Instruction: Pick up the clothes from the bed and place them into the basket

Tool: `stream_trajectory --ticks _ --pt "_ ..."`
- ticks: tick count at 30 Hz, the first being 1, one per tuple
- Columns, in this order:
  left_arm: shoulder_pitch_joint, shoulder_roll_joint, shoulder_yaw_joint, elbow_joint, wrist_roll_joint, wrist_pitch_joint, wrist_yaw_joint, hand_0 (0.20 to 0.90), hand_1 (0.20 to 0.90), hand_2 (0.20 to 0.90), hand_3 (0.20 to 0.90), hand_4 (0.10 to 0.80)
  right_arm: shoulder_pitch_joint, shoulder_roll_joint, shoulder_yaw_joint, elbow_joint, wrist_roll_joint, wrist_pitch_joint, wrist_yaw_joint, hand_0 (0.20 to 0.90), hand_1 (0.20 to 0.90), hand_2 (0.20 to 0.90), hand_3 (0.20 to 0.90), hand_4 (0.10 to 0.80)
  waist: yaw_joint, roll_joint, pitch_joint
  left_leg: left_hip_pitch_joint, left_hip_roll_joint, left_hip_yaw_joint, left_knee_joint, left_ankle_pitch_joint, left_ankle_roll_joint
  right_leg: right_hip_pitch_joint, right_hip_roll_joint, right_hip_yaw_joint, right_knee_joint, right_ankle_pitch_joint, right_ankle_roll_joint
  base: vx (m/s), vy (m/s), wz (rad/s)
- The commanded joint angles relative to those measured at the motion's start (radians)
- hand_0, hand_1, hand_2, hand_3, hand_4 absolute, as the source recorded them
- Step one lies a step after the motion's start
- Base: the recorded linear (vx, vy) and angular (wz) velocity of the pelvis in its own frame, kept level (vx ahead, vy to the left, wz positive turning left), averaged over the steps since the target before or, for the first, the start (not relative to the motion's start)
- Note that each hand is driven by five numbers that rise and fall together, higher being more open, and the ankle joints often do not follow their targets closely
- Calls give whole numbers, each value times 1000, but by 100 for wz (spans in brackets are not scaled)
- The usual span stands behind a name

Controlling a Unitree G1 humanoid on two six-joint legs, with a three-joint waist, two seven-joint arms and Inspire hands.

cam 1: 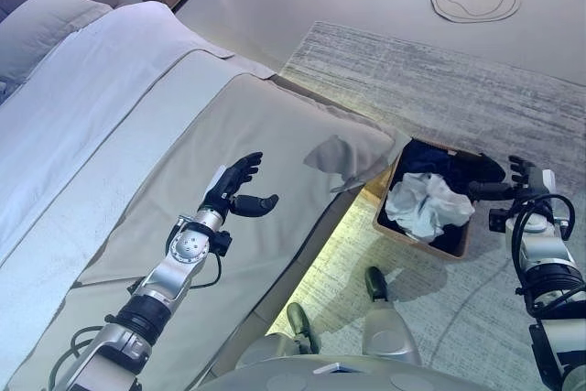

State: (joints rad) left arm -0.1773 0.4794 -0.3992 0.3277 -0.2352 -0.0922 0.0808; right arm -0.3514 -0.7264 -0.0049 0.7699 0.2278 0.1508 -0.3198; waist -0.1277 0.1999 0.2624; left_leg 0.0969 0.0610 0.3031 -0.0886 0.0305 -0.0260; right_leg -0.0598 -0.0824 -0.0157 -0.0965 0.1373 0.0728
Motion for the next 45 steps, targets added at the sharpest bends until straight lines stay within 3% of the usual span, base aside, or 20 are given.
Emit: stream_trajectory --ticks 1,11,26,34,45 --pt "-53 27 37 -14 3 -89 26 900 900 900 900 800 -53 -74 -11 -38 -48 -71 -32 900 900 900 900 800 1 -76 -51 2 2 -71 15 -42 -40 68 21 -69 16 -82 3 31 24 0" --pt "-13 12 53 -2 -2 -82 18 900 900 900 900 800 -11 -38 -2 -103 -67 -102 -16 900 900 900 900 800 20 -104 -88 22 2 -82 12 -46 -32 95 23 -82 20 -86 1 37 22 1" --pt "77 -33 97 21 20 -64 62 900 900 900 900 800 42 178 140 -259 -149 -199 -36 900 900 900 900 800 101 -163 -123 31 -11 -161 16 -46 -12 141 9 -119 43 -109 -6 2 37 12" --pt "120 -64 125 44 11 -46 44 900 900 900 900 800 86 237 235 -339 -286 -218 -43 900 900 900 900 800 150 -171 -132 24 -30 -212 11 -42 -5 169 -1 -162 47 -128 -8 -6 29 25" --pt "218 -94 158 40 17 -35 -17 900 900 900 900 800 182 294 253 -396 -309 -204 -9 900 900 900 900 800 195 -180 -144 10 -35 -263 1 -29 -4 192 -7 -213 53 -143 -4 5 12 23"
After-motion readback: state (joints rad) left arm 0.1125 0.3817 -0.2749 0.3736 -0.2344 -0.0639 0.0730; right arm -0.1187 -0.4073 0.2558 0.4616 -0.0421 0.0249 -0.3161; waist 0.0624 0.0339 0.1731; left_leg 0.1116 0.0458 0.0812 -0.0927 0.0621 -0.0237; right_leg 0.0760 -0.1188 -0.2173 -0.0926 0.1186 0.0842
